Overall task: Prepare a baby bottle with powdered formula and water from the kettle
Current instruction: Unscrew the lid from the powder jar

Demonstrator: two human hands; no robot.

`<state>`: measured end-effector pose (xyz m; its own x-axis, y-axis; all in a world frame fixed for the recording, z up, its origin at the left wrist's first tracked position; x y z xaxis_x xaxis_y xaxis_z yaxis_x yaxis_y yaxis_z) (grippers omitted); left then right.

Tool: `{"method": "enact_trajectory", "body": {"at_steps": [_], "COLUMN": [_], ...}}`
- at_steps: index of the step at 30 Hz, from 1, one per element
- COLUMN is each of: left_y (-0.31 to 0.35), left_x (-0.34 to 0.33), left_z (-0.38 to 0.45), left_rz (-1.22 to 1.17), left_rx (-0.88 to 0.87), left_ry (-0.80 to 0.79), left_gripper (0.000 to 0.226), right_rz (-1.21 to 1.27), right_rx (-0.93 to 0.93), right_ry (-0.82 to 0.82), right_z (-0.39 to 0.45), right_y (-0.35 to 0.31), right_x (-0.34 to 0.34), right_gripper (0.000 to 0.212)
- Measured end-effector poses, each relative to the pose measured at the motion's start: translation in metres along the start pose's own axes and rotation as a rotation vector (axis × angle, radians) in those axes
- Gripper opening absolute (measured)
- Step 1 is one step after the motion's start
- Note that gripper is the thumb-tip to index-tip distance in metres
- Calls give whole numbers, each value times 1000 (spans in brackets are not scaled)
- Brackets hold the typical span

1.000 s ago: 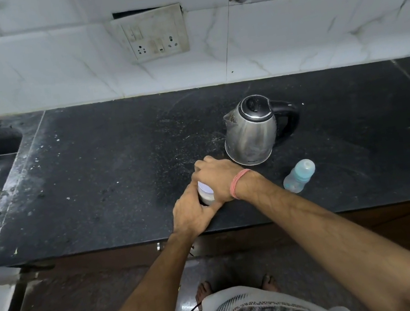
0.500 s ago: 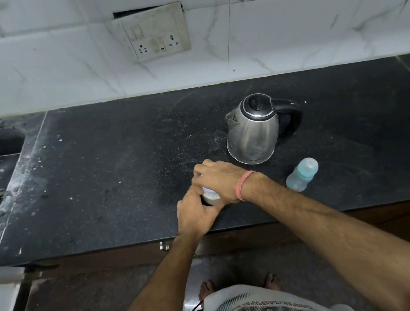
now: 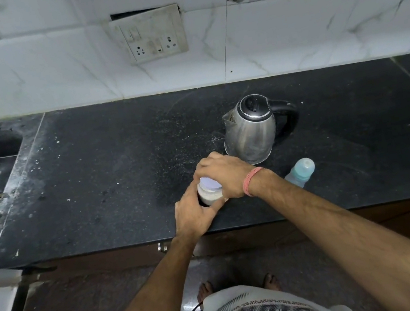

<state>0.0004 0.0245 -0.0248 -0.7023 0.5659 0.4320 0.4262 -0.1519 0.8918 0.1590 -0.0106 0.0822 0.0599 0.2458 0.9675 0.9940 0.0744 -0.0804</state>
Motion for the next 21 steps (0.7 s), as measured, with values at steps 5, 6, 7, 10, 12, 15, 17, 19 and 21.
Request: {"method": "enact_trajectory", "body": {"at_steps": [5,6,7,10,12,15,17,19,21], "left_y": [0,1,1,1,1,1,1,2,3], "left_x": [1,1,1,0,0,-1,-1,-1,-2], "left_z": [-1,-1,-1,-1,-1,0,0,-1,-1], "left_rz": [-12,-12,-12,-8,1,5,4,1,-3], "left_rx": [-16,-17,-20,-23,-15,-3,3,9,13], "left_ry": [10,13,16,23,24,31,34,36,39], "left_gripper": [82,83,83,82,82,83,84,83,85], "right_rz": [194,245,292,420,478,535,601,655,660], "right_rx": [-132,-173,-217,-353,-437,-538,-595,-651,-712], "right_ry": [124,158,190,282,330,370,402,430,429], "right_z": [-13,-18,-24,-45,-57,-70,-78,-83,-87], "right_y": [12,15,18,27,31,34,34,33,33], "right_x": [1,-1,-5,-22,-36,-57,-71,-87,-102], "right_gripper": [69,67,66,65,64,61,60,62,62]}}
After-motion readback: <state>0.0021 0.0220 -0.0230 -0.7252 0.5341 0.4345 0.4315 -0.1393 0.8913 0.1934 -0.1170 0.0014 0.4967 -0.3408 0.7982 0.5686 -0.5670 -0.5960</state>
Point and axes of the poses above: each hand's wrist, its own z-axis towards the middle knuckle, its own x-axis out of the back of the hand, y = z × x, the point moved 2 cm from there along z, towards the middle knuckle, and after that the axes turned 10 degrees about -z, right-handed, at the moved point
